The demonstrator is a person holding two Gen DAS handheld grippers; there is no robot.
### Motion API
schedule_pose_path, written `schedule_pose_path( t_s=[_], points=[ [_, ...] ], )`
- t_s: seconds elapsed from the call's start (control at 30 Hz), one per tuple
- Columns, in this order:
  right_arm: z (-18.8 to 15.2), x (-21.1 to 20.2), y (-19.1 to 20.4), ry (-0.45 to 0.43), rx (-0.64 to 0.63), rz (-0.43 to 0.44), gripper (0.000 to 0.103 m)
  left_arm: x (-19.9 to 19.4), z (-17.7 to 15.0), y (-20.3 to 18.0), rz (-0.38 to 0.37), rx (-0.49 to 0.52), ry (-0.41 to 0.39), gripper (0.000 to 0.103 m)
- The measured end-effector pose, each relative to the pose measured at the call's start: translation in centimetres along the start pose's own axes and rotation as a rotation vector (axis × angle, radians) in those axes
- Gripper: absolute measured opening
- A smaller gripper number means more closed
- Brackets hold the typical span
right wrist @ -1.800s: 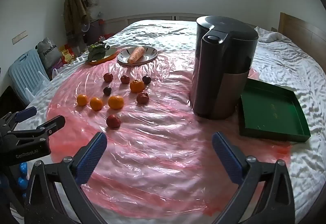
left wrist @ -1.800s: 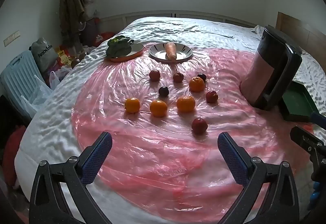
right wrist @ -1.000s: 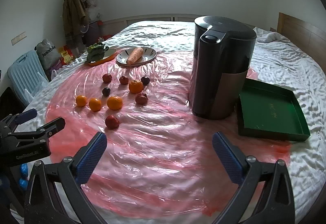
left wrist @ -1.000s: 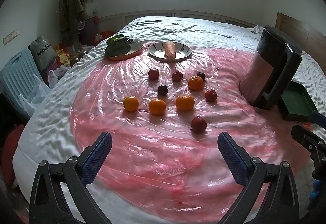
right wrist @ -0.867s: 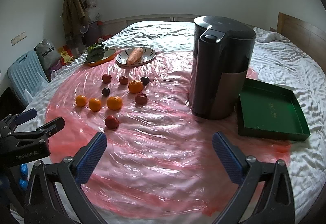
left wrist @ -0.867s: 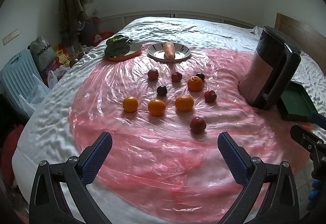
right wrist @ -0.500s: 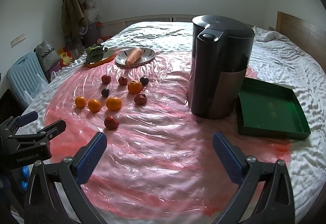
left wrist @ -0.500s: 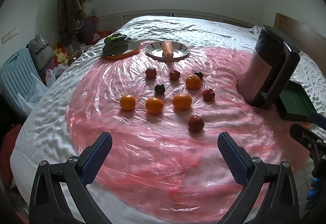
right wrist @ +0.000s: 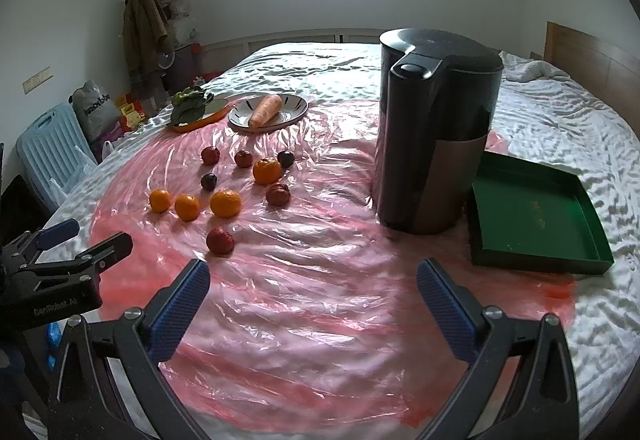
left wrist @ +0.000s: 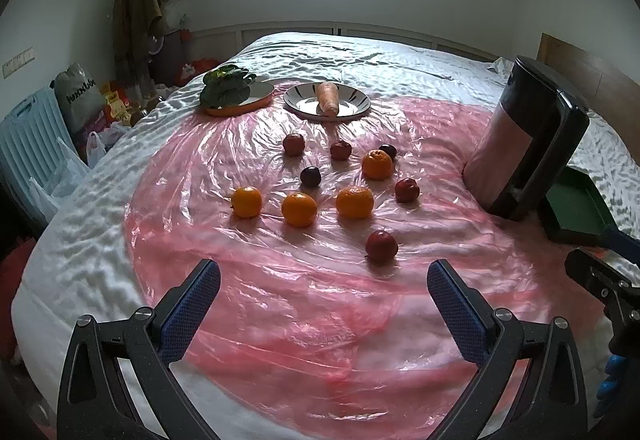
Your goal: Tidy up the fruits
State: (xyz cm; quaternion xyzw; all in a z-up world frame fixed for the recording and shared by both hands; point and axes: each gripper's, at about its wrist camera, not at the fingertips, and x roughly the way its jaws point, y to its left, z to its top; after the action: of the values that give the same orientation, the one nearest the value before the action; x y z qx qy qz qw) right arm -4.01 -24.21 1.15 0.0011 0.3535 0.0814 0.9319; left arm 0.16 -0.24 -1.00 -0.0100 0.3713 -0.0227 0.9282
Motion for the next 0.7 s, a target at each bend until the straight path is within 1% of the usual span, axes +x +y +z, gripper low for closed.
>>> schedule_pose_path(
  t_s=[0.4, 0.7],
  points=[
    [-0.12, -0.04, -0.21, -0.004, 0.002, -0.009, 0.103, 0.08, -0.38, -0.72, 0.011, 0.051, -0.005, 0.102],
    [-0.09, -0.27, -0.24, -0.010, 0.003, -0.010, 0.103, -0.05, -0.44, -0.68, 0.008, 0.051, -0.002, 0.102]
  ],
)
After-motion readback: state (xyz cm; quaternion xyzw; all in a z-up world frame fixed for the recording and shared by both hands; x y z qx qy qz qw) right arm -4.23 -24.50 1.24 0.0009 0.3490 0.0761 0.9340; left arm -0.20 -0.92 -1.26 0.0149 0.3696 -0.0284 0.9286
